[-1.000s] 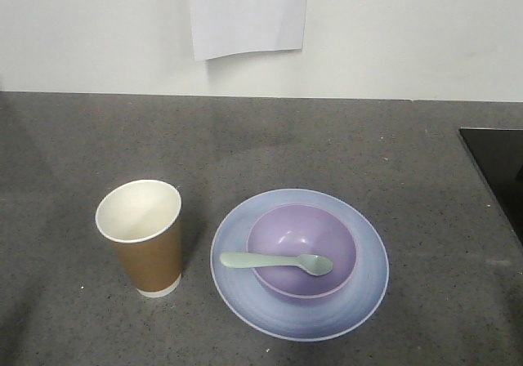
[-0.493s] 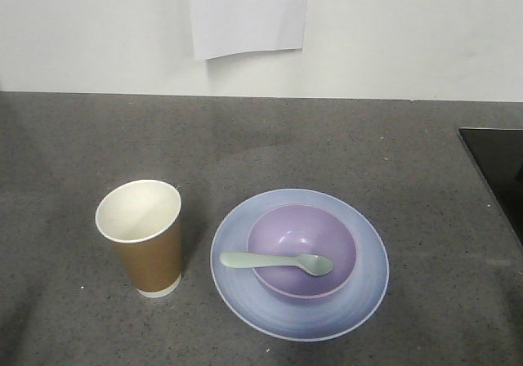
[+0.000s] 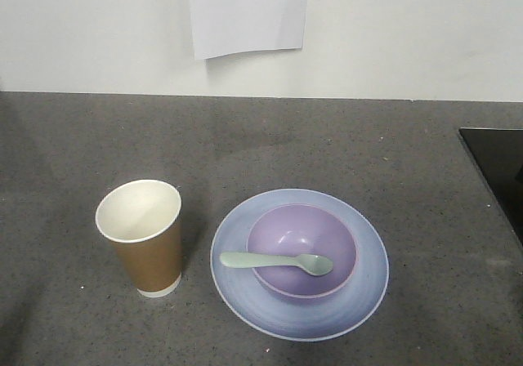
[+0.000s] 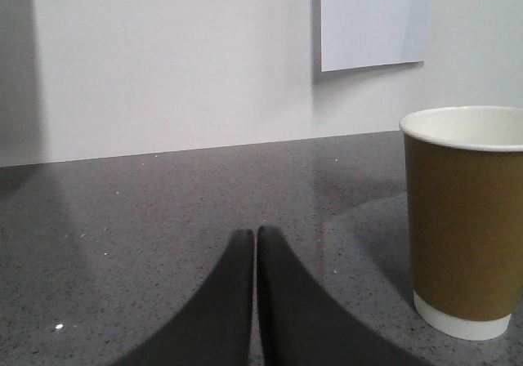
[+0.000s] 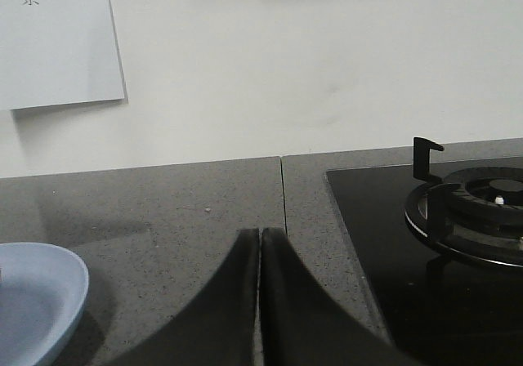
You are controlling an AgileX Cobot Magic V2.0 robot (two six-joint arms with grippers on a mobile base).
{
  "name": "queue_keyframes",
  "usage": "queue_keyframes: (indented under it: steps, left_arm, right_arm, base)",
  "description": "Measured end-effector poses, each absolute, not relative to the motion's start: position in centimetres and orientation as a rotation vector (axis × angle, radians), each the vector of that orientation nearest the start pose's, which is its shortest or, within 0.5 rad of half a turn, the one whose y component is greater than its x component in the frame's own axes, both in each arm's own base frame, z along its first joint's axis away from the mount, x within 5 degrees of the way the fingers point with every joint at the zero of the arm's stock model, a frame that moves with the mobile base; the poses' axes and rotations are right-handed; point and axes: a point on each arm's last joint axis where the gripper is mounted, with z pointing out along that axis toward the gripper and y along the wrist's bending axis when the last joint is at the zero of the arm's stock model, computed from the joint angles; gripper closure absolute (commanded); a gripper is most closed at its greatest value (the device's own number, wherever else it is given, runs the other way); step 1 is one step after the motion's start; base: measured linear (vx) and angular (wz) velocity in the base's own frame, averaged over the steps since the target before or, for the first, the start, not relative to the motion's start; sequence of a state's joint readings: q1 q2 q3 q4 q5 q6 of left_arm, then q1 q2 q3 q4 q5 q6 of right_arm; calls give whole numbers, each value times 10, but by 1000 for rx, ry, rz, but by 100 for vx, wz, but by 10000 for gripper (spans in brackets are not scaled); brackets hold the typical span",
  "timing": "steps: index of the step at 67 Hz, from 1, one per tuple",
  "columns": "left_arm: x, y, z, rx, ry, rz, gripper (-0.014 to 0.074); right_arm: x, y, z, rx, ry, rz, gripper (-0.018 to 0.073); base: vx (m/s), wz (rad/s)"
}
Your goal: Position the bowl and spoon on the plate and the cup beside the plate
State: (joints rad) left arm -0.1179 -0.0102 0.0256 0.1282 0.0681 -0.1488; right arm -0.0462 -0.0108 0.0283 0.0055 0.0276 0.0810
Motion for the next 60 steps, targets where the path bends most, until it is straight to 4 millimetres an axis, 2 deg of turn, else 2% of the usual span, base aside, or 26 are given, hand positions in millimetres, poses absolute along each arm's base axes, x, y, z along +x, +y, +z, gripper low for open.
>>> queue_keyframes:
  steps: [60]
  left_arm:
    - [56, -6, 199, 69, 1566, -102, 604]
  right_arm:
    - [57, 0, 202, 59, 1529, 67, 562]
  base:
    - [0, 0]
